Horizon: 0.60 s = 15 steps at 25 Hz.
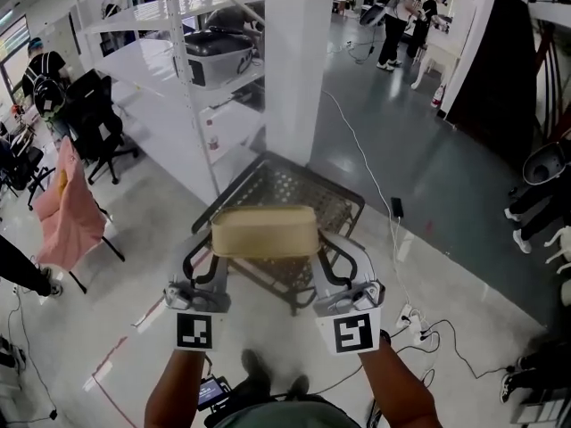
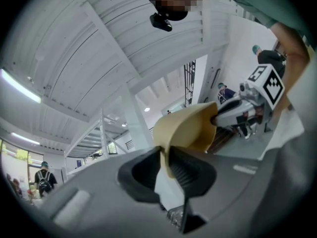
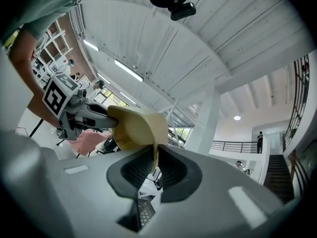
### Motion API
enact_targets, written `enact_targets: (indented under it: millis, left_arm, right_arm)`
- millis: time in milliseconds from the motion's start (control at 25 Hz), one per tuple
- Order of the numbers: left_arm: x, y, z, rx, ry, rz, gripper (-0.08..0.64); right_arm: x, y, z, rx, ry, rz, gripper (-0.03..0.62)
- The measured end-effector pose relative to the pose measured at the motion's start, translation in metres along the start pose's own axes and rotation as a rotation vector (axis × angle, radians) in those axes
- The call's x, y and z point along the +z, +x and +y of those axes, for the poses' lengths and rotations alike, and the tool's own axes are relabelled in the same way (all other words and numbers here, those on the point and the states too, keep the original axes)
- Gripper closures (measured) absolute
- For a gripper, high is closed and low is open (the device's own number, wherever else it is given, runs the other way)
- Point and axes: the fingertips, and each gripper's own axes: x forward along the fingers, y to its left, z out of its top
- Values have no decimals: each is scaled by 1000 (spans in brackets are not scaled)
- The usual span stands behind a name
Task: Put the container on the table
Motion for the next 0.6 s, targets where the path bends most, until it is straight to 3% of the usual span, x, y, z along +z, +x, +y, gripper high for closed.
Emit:
enact_targets:
  millis: [600]
  left_arm:
    - [-53,53,83,-66,-39,-76,515]
  right_arm:
    - [1,101,10,-90,-27,39,560]
